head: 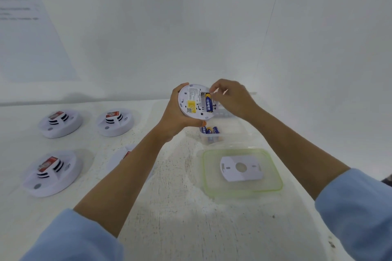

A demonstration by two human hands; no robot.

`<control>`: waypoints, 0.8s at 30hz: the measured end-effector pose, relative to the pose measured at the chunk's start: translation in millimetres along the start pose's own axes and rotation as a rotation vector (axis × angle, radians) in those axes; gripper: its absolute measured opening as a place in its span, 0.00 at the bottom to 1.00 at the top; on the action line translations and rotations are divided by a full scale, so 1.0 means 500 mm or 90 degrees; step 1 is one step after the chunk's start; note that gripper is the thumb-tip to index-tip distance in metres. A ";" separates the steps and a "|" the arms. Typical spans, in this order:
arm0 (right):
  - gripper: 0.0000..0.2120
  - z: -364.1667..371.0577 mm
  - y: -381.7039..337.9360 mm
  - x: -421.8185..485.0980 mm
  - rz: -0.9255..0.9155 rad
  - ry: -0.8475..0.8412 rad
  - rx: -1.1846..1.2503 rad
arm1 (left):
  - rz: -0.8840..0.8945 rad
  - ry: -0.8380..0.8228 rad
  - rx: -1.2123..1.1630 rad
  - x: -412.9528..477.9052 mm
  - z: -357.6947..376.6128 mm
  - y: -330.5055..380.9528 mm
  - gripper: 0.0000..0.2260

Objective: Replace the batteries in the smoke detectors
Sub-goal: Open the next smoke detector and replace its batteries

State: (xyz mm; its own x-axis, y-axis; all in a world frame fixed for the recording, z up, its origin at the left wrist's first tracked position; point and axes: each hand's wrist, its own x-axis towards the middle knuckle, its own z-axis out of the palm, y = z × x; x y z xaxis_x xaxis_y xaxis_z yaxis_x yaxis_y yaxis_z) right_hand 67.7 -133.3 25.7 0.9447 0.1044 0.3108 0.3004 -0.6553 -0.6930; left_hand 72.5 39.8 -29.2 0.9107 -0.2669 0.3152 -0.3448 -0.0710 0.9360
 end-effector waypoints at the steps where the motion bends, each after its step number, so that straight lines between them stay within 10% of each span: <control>1: 0.04 0.009 -0.005 -0.006 -0.026 -0.024 -0.040 | 0.001 0.006 -0.003 0.001 0.003 -0.001 0.46; 24: 0.13 0.022 -0.012 0.030 0.036 -0.006 -0.048 | 0.034 0.011 0.002 0.009 0.014 -0.004 0.44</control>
State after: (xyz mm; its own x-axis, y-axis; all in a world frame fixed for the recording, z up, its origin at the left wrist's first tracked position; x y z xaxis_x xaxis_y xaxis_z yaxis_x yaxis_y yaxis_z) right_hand 81.7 -119.7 27.3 0.9613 0.0730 0.2657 0.2362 -0.7150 -0.6580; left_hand 76.0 32.0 -30.9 0.8946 -0.2544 0.3674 -0.3936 -0.0594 0.9174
